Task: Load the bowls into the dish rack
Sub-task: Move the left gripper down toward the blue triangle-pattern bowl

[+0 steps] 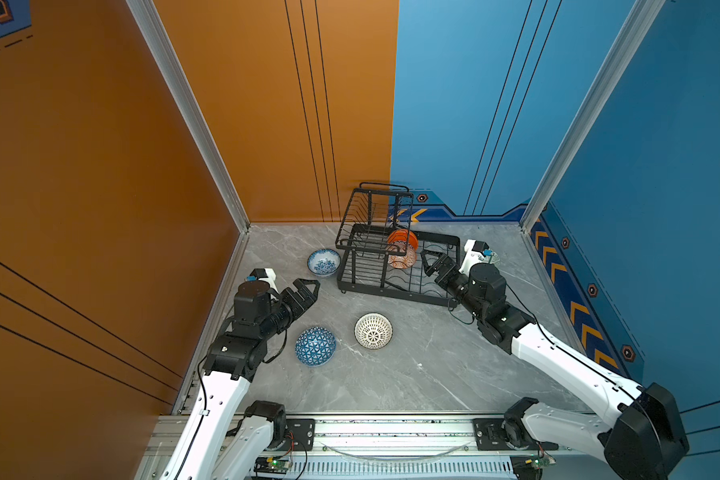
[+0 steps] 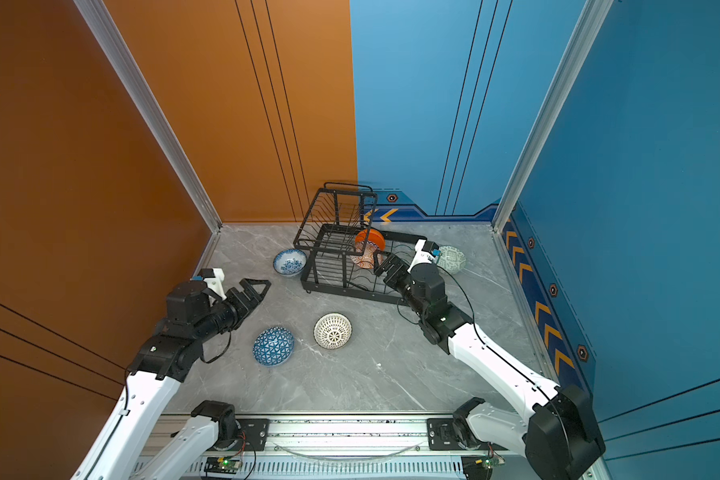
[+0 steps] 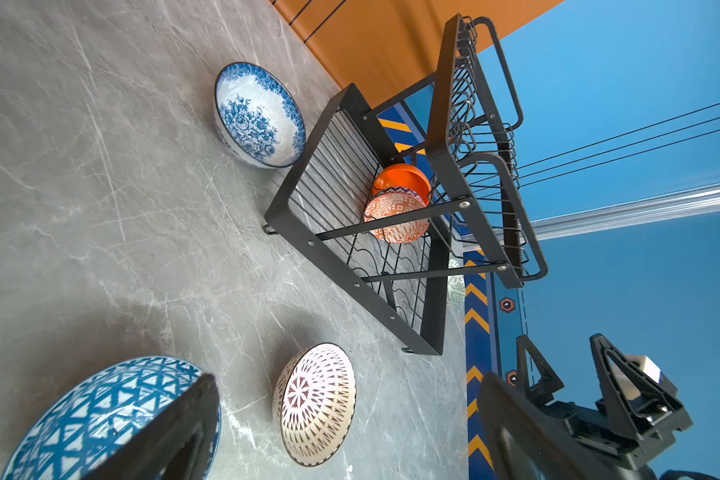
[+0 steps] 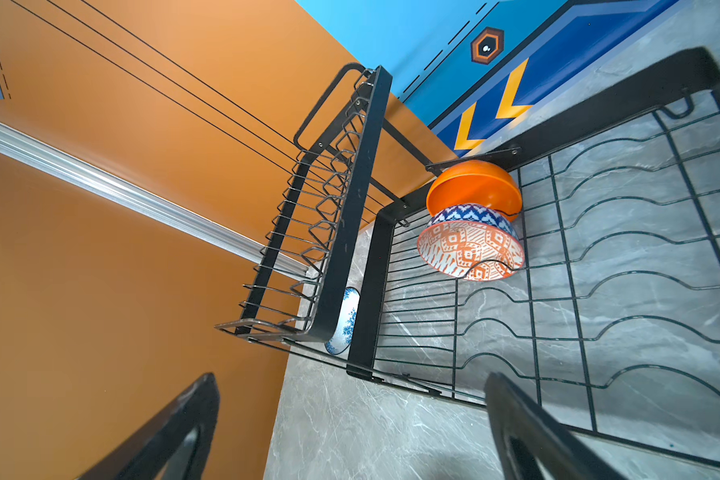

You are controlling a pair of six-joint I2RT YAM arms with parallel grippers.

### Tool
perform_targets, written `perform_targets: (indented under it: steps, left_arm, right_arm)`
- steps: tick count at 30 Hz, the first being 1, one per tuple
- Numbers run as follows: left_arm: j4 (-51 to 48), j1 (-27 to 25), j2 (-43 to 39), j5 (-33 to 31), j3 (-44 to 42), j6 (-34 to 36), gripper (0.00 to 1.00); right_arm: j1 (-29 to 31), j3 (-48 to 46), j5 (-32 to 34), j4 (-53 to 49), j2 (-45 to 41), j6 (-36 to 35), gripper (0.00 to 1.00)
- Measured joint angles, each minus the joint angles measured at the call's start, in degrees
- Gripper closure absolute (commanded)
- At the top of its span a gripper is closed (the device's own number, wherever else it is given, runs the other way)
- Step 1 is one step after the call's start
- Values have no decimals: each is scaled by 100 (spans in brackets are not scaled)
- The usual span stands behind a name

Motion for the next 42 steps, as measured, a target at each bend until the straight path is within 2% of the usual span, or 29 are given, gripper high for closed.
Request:
perform_targets:
  steps: [14, 23, 29, 42]
  left_arm:
    - [-754, 107, -334, -4, -275, 146, 2]
    - [-796, 144, -417, 0, -339, 146, 2]
    - [-820, 155, -555, 55, -684, 101, 2]
    - [-1292, 192, -807, 149, -942, 11, 2]
  right_arm:
    - [52, 7, -7, -149, 9, -195, 0]
    - [179, 284, -7, -492, 15, -516, 0]
    - [245, 356, -4, -828, -96, -750, 0]
    - [393, 658, -11, -1534, -184, -1296, 0]
